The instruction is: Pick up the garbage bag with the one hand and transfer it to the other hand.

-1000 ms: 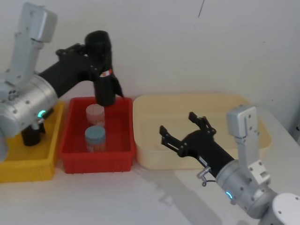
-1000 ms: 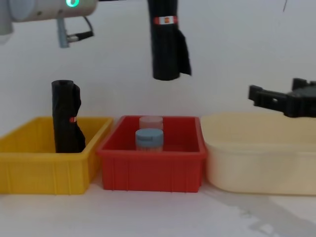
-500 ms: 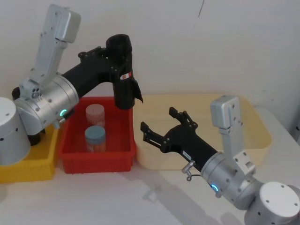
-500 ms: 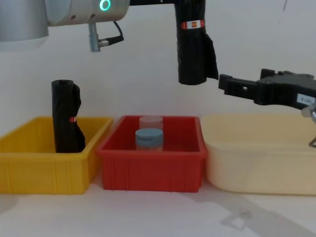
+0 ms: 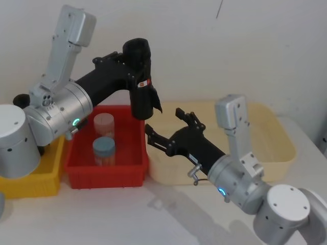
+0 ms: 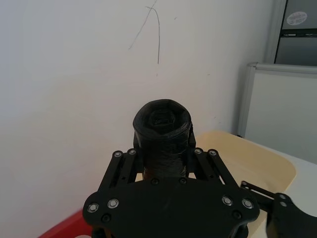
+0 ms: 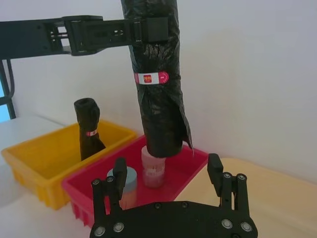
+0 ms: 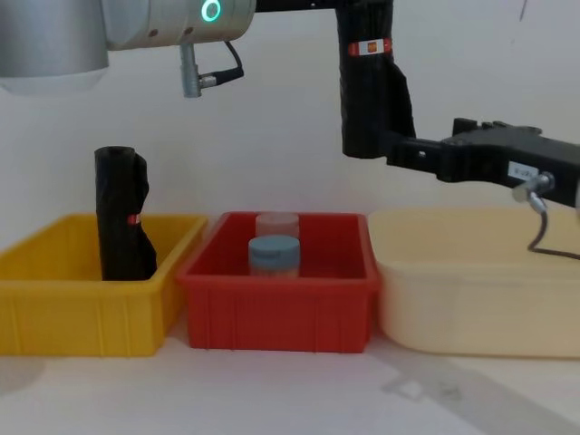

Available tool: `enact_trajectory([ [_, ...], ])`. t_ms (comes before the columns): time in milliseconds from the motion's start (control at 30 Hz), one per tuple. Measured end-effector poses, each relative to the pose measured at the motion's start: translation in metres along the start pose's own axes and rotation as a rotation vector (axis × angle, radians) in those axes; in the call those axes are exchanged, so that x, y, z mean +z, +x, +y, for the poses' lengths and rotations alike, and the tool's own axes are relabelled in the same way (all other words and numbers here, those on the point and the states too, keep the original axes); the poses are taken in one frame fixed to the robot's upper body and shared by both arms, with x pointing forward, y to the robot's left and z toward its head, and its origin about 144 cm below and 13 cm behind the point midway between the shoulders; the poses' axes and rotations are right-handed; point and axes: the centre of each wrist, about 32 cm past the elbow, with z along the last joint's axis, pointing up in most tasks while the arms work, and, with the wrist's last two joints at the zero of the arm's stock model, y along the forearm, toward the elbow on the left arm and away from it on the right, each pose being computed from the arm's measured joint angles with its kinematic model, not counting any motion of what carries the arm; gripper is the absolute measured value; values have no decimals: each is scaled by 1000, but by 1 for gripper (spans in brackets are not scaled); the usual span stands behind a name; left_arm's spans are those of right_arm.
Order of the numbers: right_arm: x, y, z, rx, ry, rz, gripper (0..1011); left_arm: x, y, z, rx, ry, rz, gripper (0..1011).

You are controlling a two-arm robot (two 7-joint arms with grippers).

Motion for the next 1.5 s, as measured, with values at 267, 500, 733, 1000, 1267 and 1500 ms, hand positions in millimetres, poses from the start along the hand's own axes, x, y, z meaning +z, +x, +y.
enact_trajectory([
  [267,3,1,13,8,1,-18,1000,0,-1,-1,-3,1,2,426],
  [500,8,2,21,17,-4,-32,1000,0,-1,-2,-5,1,4,427],
  [733,14,1,24,24,-11,-44,1000,0,-2,-2,-6,1,4,426],
  [1000,18,-3,27,21,-23,-36,1000,0,-2,-3,-6,1,4,427],
  [1267,18,-5,31,5,-27,-21,1000,0,-2,-3,-6,0,4,426],
  [1500,17,-4,37,-16,-28,-5,999,0,-2,-3,-6,0,4,426],
])
